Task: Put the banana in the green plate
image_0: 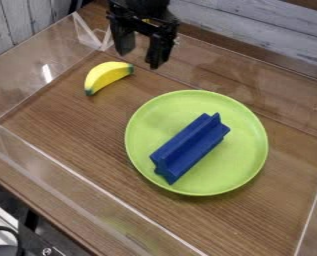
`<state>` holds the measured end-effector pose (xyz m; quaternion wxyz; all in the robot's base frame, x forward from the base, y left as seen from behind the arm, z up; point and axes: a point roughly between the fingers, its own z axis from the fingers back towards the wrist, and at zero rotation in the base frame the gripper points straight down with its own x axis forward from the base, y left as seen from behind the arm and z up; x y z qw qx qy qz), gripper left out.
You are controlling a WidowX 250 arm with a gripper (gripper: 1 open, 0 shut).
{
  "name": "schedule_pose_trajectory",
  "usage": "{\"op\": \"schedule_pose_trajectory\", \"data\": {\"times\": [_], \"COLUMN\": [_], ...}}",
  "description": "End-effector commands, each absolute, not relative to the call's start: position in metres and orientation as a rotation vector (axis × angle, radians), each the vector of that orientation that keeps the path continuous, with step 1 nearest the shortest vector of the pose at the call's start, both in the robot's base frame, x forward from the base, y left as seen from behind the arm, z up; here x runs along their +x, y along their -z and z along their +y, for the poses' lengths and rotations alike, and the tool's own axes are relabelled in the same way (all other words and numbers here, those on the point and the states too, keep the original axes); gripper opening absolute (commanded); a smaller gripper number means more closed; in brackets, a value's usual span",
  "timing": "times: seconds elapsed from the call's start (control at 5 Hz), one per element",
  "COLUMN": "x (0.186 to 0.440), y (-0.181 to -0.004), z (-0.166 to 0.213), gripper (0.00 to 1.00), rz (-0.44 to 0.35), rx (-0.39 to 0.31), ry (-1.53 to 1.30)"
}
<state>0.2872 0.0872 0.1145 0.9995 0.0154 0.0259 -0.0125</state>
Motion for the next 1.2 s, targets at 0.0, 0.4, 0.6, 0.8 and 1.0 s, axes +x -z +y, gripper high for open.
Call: {"op": "schedule_pose_trajectory", "data": {"times": [0.0,0.4,0.6,0.8,1.0], "x": [0.291,0.293,0.296,0.300,0.304], "y": [-0.119,-0.103,-0.094,-0.086,-0.079], "z": [0.100,0.119,0.129,0.140,0.147], "gripper": [1.00,1.00,1.00,1.00,1.00], "rz": [0.018,0.026,0.027,0.021,0.015], "rx": [0.053,0.056,0.054,0.057,0.052], "ry": [0.038,0.043,0.044,0.050,0.055]}}
